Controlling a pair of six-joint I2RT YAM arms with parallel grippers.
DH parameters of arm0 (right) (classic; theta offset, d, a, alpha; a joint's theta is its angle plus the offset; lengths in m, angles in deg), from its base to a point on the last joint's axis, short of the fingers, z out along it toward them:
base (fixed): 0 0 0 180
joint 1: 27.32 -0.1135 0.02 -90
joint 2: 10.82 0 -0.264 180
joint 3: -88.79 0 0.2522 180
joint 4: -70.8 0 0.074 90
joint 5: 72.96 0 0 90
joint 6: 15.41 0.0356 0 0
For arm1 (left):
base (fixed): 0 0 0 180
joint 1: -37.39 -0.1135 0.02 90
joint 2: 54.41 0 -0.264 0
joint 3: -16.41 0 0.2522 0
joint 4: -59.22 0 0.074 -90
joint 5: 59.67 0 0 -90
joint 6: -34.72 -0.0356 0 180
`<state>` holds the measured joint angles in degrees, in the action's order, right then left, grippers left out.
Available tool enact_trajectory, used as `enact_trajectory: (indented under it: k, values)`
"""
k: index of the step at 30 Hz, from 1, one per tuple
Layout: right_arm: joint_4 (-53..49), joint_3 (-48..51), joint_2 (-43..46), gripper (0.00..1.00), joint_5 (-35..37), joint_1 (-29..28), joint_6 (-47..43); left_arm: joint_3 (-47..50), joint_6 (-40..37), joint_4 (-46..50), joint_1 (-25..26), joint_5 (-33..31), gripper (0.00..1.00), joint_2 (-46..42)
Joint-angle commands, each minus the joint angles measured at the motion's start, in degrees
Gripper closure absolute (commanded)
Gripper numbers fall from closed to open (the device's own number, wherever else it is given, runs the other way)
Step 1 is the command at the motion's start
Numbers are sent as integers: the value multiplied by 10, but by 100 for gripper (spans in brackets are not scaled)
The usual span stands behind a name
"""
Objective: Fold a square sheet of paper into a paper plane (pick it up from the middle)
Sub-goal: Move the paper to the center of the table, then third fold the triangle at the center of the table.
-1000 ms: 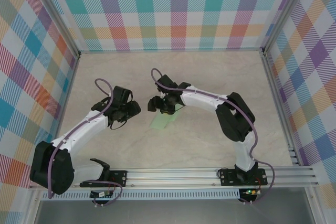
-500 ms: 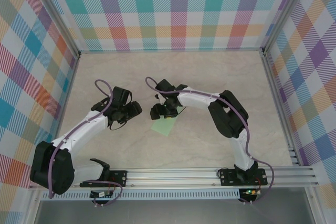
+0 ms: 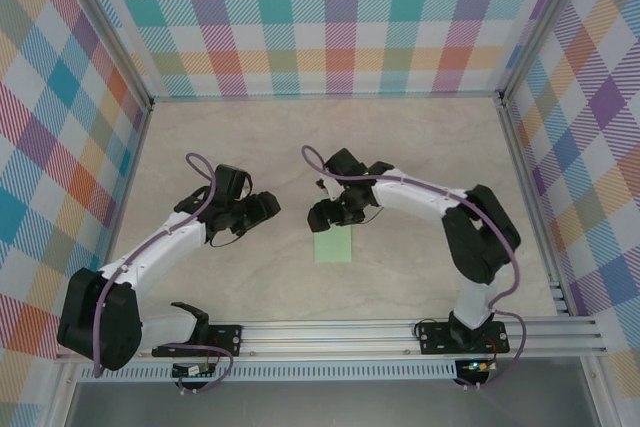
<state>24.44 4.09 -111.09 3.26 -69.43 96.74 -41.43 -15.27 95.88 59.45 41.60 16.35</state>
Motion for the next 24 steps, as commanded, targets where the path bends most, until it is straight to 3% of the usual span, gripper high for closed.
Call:
enact_trajectory:
  k: [1, 4, 9, 18, 24]
  values:
    - [17, 52, 80, 25, 46, 5, 173, 10, -2, -62, 17, 62, 33, 14]
    - [8, 103, 122, 25, 61, 5, 267, 4, 11, -122, 41, 98, 38, 43]
    - [29, 190, 183, 26, 64, 5, 348, -33, 16, -160, 86, 114, 47, 108]
    - [206, 312, 206, 30, -12, 5, 439, -49, 25, -179, 109, 114, 50, 153]
    - [233, 323, 193, 38, -30, 4, 448, -46, 30, -177, 109, 107, 49, 154]
